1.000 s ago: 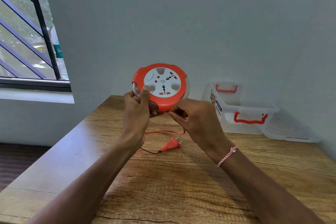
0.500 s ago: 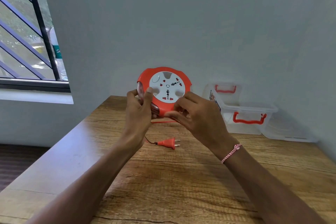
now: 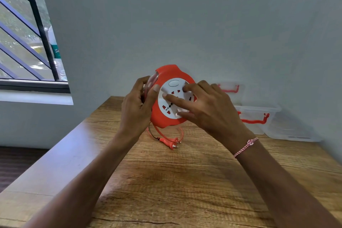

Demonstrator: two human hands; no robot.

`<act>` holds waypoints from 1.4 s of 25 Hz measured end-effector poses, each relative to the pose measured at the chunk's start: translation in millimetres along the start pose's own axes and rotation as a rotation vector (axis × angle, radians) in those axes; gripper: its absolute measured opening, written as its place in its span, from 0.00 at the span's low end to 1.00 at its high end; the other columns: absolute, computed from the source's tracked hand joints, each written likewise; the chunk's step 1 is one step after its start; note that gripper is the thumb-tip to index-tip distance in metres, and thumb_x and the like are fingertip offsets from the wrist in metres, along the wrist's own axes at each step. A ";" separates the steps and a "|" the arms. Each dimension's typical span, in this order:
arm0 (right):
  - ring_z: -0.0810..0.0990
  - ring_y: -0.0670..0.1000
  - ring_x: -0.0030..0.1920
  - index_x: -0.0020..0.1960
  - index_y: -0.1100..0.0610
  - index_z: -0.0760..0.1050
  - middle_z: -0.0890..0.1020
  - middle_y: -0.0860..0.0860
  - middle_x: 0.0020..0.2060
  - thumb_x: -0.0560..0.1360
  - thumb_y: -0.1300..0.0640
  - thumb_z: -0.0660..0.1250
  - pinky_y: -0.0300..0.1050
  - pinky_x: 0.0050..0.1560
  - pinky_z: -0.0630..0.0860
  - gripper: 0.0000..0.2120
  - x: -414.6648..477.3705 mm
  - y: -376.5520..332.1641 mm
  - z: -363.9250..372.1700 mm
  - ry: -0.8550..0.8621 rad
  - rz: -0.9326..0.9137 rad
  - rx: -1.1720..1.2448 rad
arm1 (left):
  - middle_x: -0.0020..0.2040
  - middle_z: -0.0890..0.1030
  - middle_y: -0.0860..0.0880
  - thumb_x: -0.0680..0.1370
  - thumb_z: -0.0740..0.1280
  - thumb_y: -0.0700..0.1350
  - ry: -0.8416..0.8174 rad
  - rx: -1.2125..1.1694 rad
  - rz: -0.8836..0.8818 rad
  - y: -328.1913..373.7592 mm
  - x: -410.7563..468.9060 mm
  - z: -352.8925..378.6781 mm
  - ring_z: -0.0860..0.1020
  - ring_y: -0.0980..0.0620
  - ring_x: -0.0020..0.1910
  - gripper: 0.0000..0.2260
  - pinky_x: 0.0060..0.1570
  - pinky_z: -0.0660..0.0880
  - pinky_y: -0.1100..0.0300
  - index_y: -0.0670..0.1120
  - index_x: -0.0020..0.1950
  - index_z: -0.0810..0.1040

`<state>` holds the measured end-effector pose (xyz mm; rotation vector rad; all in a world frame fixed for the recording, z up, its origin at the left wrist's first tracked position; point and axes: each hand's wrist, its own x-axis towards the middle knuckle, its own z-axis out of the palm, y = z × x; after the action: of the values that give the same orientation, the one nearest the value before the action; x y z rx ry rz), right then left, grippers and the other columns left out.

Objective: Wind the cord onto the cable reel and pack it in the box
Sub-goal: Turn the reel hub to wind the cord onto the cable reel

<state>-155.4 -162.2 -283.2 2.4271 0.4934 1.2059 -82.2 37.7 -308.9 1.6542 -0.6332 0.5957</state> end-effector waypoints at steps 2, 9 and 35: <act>0.81 0.62 0.55 0.76 0.46 0.71 0.82 0.62 0.58 0.73 0.47 0.77 0.54 0.49 0.79 0.34 2.3 -2.9 -1.7 0.027 0.024 0.014 | 0.52 0.85 0.60 0.84 0.62 0.60 0.007 -0.026 -0.009 2.1 -2.1 2.4 0.88 0.55 0.47 0.14 0.45 0.88 0.47 0.57 0.67 0.73; 0.82 0.59 0.47 0.68 0.47 0.80 0.85 0.59 0.49 0.72 0.48 0.78 0.51 0.45 0.78 0.25 2.4 -0.1 -4.7 0.112 0.086 0.132 | 0.49 0.86 0.54 0.82 0.61 0.64 0.068 -0.036 0.012 3.8 -9.7 12.2 0.88 0.53 0.44 0.17 0.41 0.87 0.46 0.57 0.65 0.74; 0.82 0.62 0.59 0.76 0.42 0.68 0.77 0.62 0.67 0.69 0.49 0.81 0.51 0.37 0.84 0.39 -0.2 10.9 -9.3 -0.090 -0.068 0.041 | 0.50 0.88 0.50 0.83 0.62 0.63 -0.053 -0.066 -0.067 -3.3 0.1 5.2 0.89 0.50 0.46 0.21 0.43 0.88 0.45 0.50 0.68 0.76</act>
<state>-161.5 -170.1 -272.9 2.4651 0.5734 1.0640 -79.6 33.0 -312.0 1.6277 -0.6271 0.4793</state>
